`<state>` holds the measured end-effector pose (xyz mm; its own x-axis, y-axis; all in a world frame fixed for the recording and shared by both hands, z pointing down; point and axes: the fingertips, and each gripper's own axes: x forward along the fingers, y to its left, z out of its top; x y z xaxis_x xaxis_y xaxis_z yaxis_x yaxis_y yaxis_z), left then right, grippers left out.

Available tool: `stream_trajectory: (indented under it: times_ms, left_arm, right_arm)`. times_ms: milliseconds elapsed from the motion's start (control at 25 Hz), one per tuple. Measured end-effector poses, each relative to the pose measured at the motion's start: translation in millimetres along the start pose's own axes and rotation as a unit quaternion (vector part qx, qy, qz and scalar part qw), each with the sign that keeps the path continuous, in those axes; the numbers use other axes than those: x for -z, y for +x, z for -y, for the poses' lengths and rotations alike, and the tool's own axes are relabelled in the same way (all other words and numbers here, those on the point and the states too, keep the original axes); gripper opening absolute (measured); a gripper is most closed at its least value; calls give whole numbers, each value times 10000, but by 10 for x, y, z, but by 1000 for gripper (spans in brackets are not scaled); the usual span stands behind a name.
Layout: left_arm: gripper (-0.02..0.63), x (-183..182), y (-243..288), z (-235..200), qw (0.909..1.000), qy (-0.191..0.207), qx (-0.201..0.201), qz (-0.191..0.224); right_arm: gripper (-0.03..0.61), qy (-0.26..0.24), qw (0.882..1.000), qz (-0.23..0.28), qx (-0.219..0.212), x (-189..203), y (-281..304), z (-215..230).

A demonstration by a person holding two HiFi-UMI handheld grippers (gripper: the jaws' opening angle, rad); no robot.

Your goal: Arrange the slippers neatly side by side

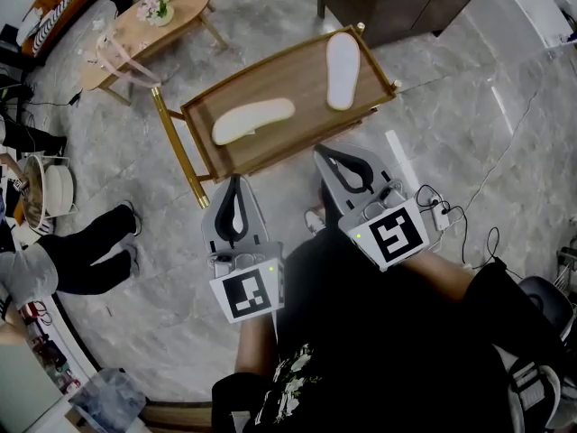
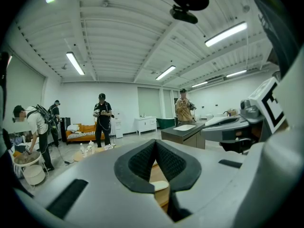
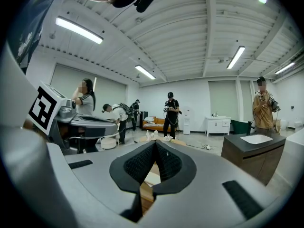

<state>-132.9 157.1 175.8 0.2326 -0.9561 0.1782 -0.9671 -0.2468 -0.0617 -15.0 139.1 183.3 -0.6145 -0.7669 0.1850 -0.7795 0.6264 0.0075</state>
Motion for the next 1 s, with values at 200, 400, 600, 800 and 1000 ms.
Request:
stream_trajectory:
  times_ms: [200, 400, 600, 800, 1000]
  left_arm:
    - [2, -11, 162, 2, 10000, -10, 14, -24]
    - [2, -6, 339, 2, 9999, -104, 22, -55]
    - [3, -5, 475, -60, 9997, -214, -66, -89]
    - [2, 9, 613, -153, 9992, -313, -214, -155]
    - [2, 39, 789, -274, 9981, -384, -395, -272]
  right_arm:
    - [-2, 10, 10000, -53, 29, 10, 91, 143]
    - [-2, -8, 9999, -156, 18, 20, 212, 274]
    - [-2, -73, 9996, -240, -115, -11, 381, 335]
    - [-2, -115, 9988, -337, -339, -14, 594, 366]
    - [-2, -94, 9977, -388, -547, -20, 849, 434]
